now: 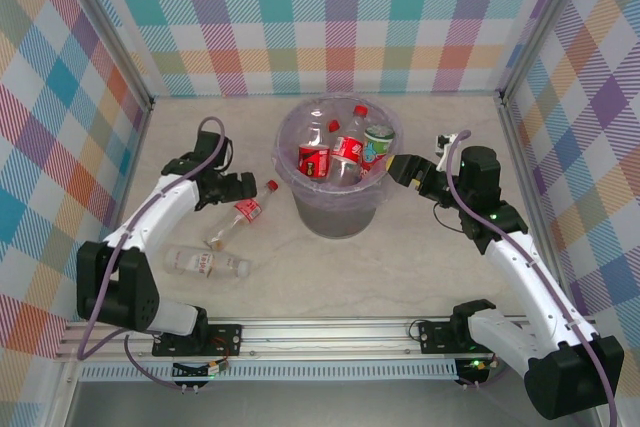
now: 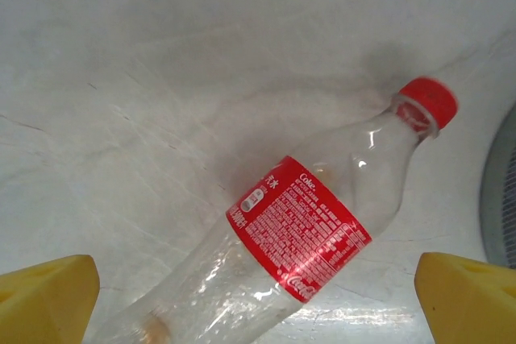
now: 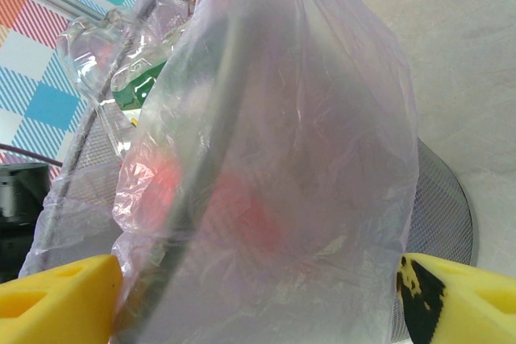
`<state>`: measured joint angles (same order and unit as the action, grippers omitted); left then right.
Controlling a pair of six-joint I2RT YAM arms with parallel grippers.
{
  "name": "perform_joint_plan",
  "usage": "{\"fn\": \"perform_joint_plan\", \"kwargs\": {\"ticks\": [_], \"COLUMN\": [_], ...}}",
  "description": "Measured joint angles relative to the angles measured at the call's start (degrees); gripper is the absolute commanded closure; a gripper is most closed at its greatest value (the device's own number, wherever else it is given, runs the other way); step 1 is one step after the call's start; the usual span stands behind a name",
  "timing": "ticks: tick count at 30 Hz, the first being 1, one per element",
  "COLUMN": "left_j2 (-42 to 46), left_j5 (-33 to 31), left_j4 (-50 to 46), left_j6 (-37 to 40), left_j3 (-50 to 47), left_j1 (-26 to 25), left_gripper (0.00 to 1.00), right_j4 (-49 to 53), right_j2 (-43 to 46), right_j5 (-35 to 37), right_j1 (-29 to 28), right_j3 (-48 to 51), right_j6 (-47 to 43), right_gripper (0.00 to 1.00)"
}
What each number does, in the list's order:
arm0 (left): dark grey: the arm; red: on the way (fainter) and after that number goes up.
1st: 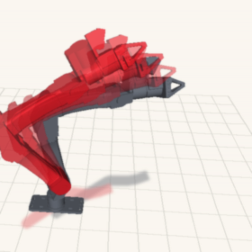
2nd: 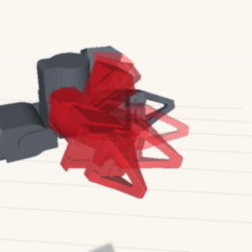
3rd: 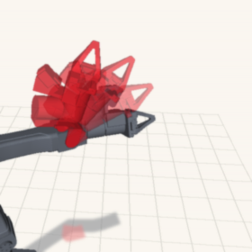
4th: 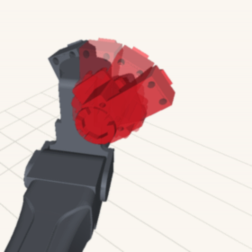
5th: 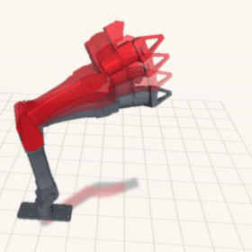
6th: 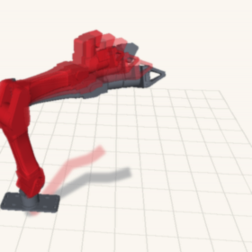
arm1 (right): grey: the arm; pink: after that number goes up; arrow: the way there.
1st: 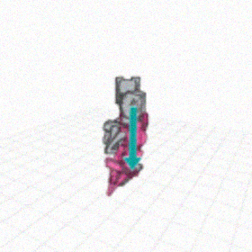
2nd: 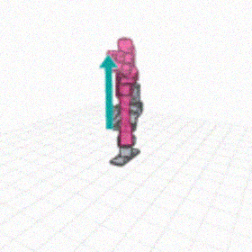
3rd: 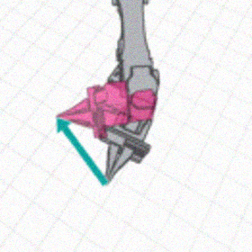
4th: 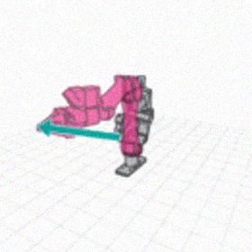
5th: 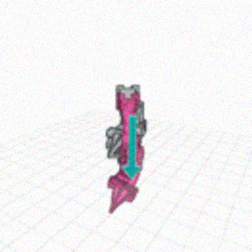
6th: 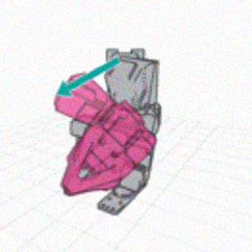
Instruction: Put the plastic bottles in the bin
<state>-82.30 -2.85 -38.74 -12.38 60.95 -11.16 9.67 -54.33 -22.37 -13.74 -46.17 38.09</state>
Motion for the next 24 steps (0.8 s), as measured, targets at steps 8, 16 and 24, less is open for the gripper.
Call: {"fn": "perform_joint_plan", "kwargs": {"ticks": [8, 16, 24], "left_j2": [-8.1, -14.0, -18.3], "left_j5": [1.8, 1.8, 1.2], "left_j4": [5.3, 9.0, 10.0], "left_j6": [0.3, 1.3, 1.7], "left_j3": [-2.1, -2.0, 0.7], "left_j1": [-1.4, -3.4, -3.4], "left_gripper": [0.00, 0.04, 0.18], "right_j4": [0.0, 0.0, 0.5], "right_j2": [0.0, 0.0, 0.1], "right_j5": [0.0, 0.0, 0.4], "right_j1": [0.0, 0.0, 0.0], "right_j3": [0.0, 0.0, -0.1], "right_j6": [0.0, 0.0, 0.0], "right_gripper": [0.12, 0.12, 0.12]}}
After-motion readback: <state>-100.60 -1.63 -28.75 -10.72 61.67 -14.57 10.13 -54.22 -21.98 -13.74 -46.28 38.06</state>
